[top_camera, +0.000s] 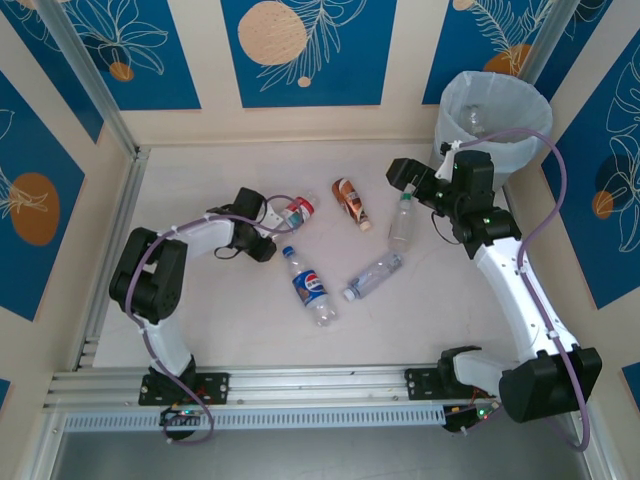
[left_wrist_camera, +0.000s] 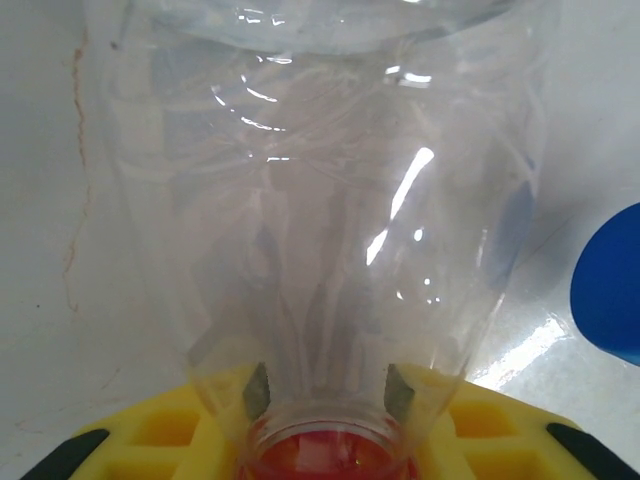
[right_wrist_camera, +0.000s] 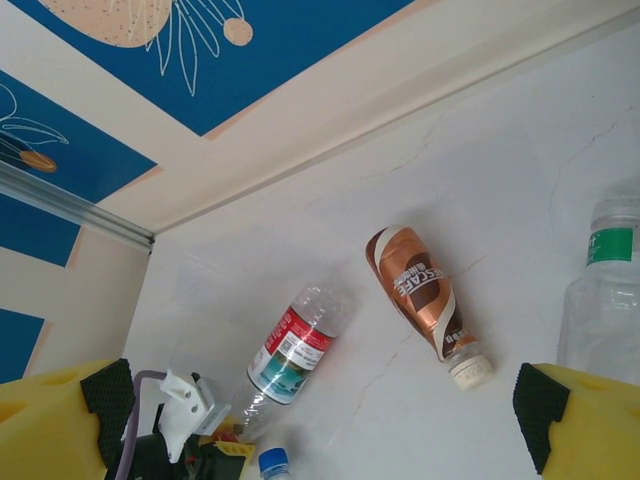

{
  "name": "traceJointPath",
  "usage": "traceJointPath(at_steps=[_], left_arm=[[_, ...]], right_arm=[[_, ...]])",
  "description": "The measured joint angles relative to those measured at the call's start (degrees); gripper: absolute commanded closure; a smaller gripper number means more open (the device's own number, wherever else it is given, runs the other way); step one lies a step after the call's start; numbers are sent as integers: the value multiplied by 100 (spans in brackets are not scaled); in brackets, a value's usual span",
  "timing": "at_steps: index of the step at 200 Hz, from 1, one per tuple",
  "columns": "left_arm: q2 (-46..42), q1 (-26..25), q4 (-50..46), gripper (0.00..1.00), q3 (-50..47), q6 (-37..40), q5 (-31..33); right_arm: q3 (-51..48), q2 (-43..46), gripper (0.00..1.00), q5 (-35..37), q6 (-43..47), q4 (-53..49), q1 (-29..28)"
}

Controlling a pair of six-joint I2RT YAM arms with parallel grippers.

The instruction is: Put the plastic bottles in the bin

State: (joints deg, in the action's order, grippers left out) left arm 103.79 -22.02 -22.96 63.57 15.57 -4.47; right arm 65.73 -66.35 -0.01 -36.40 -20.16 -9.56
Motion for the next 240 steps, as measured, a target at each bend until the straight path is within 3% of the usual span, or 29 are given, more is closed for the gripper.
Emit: traceJointPath(at_steps=[66,124,172,240], left_arm=[[-448,0,11,100,-133,-26,-275],[-1075,0,76,100,-256,-387,-1014],[-1725,-24,546,100,-671,-1185,-2291],[-2522,-83,1349,100,-1143,-2063,-3718]], right_arm=[[-317,-15,0,-2,-459,155,-363],[-638,-601,0,-289,-973,358,-702],[-734,-826,0,-332,-1141,929,-1132],[-962,-872,0,-898,-1353,2138,-1228]])
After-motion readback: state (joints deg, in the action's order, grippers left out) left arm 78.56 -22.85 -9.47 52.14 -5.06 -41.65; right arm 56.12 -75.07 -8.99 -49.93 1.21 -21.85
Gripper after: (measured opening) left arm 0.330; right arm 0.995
